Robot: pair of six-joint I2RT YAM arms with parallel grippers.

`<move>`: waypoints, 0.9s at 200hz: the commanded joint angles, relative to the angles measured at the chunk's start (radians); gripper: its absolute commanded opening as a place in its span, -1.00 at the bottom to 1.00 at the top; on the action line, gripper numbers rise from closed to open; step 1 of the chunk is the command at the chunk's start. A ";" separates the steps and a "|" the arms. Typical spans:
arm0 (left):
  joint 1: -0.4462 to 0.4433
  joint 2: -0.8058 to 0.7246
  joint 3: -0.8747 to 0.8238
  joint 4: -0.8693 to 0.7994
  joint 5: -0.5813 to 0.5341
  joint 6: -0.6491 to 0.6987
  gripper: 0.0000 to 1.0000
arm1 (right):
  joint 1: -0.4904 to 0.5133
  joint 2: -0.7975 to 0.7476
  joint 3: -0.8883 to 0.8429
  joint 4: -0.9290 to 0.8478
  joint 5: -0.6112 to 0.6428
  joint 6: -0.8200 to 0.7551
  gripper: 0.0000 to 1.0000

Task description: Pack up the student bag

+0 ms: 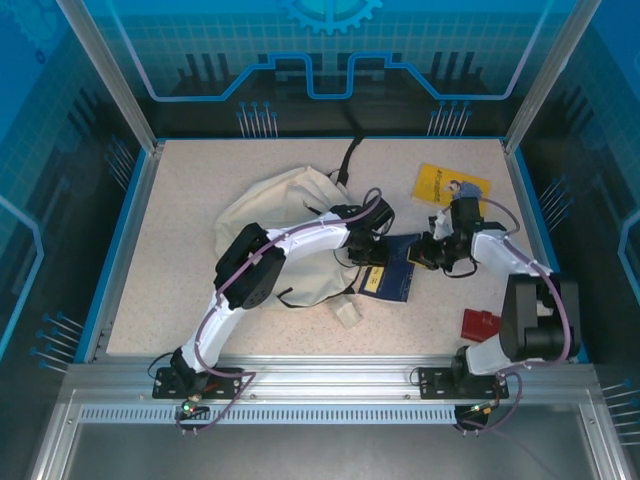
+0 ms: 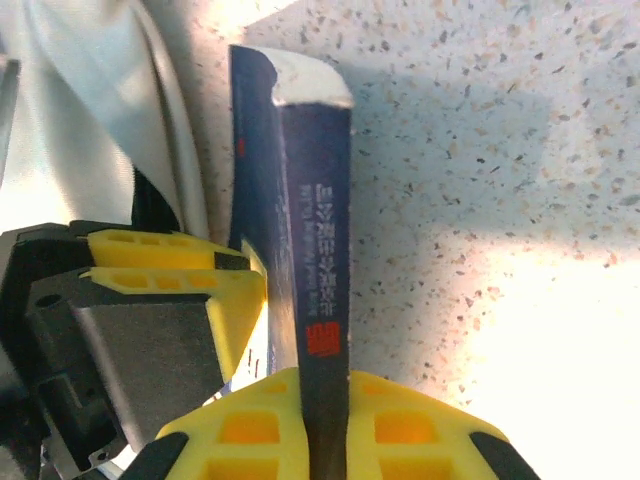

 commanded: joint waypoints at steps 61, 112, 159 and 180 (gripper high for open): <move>0.192 -0.452 -0.239 0.133 0.175 -0.065 0.82 | -0.002 -0.324 0.054 0.164 -0.143 0.177 -0.90; 0.298 -0.591 -0.409 0.339 0.390 -0.138 0.98 | 0.039 -0.246 0.175 0.236 -0.278 0.259 -0.89; 0.324 -0.572 -0.410 0.384 0.491 -0.168 0.97 | 0.088 -0.151 0.252 0.327 -0.432 0.356 -0.88; 0.344 -0.571 -0.436 0.462 0.560 -0.221 0.97 | 0.088 -0.111 0.262 0.421 -0.512 0.435 -0.87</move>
